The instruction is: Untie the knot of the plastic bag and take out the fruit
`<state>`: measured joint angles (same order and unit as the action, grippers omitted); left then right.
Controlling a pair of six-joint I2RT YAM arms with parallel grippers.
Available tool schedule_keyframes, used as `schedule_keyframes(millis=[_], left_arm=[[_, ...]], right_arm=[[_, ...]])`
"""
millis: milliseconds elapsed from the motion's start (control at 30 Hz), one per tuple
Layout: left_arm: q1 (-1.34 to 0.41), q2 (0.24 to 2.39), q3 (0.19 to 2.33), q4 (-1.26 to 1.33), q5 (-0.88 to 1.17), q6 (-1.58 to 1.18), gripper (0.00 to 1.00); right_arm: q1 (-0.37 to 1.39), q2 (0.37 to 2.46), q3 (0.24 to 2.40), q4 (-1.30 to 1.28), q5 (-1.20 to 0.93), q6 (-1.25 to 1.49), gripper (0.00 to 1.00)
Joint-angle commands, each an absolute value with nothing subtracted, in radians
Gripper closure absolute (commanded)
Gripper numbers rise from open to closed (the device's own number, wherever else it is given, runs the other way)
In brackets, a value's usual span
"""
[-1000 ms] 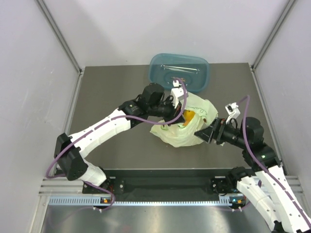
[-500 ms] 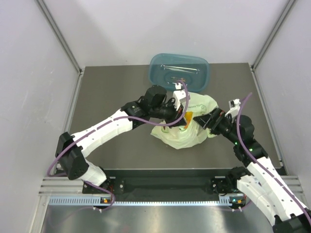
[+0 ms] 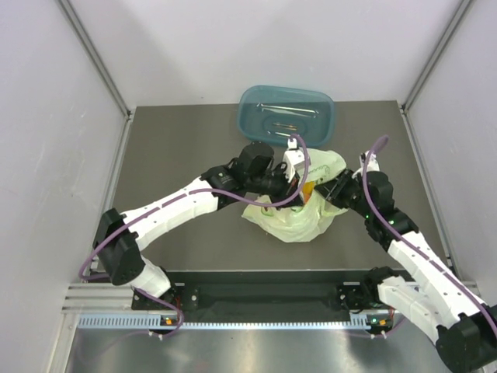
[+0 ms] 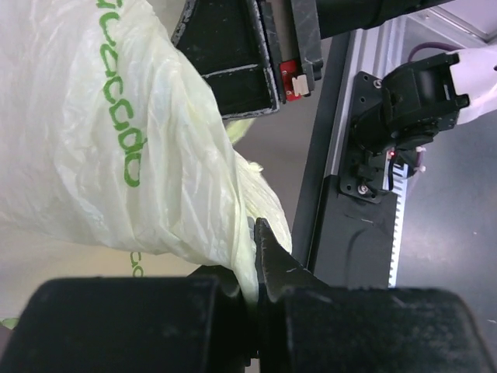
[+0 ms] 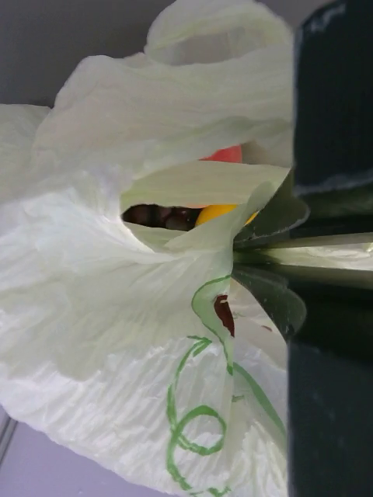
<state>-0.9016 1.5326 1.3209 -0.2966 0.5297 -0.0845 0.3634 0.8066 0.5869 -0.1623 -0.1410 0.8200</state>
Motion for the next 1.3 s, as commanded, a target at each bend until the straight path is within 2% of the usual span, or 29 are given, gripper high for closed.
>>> schedule_keyframes(millis=[0, 33, 67, 300, 467, 733, 800, 900, 1033, 1100, 1167, 1200, 1267], left_arm=[[-0.908, 1.520, 1.330, -0.241, 0.479, -0.094, 1.00], [-0.908, 1.517, 1.331, -0.244, 0.412, -0.095, 1.00], [-0.908, 1.517, 1.333, -0.247, 0.372, -0.094, 1.00], [-0.905, 1.520, 1.345, -0.206, 0.092, -0.127, 1.00], [-0.893, 1.551, 1.345, -0.138, -0.041, -0.156, 1.00], [-0.885, 1.626, 1.374, -0.080, -0.089, -0.173, 1.00], [-0.876, 1.628, 1.362, -0.061, -0.087, -0.186, 1.00], [-0.864, 1.620, 1.335, -0.015, -0.068, -0.199, 1.00], [-0.847, 1.609, 1.312, 0.031, -0.009, -0.225, 1.00], [-0.838, 1.605, 1.301, 0.040, 0.024, -0.230, 1.00], [-0.836, 1.595, 1.290, 0.047, 0.047, -0.229, 1.00], [-0.831, 1.585, 1.276, 0.061, 0.052, -0.227, 1.00], [-0.828, 1.572, 1.258, 0.072, 0.063, -0.224, 1.00]], right_arm=[[0.374, 0.815, 0.684, -0.279, -0.092, 0.766, 0.90], [0.374, 0.807, 0.699, -0.305, -0.115, 0.737, 0.99], [0.374, 0.799, 0.706, -0.336, -0.129, 0.721, 1.00], [0.374, 0.741, 0.781, -0.668, -0.331, 0.519, 1.00], [0.377, 0.723, 0.772, -0.788, -0.625, 0.368, 1.00], [0.382, 0.531, 0.778, -0.601, -0.951, 0.252, 1.00], [0.400, 0.543, 0.775, -0.568, -1.018, 0.235, 1.00], [0.449, 0.564, 0.770, -0.528, -1.045, 0.212, 1.00], [0.525, 0.586, 0.802, -0.551, -0.948, 0.151, 1.00], [0.551, 0.621, 0.796, -0.542, -1.033, 0.135, 1.00], [0.602, 0.644, 0.792, -0.541, -1.039, 0.133, 0.93], [0.623, 0.664, 0.795, -0.546, -0.999, 0.127, 0.80], [0.675, 0.690, 0.817, -0.590, -0.968, 0.111, 0.62]])
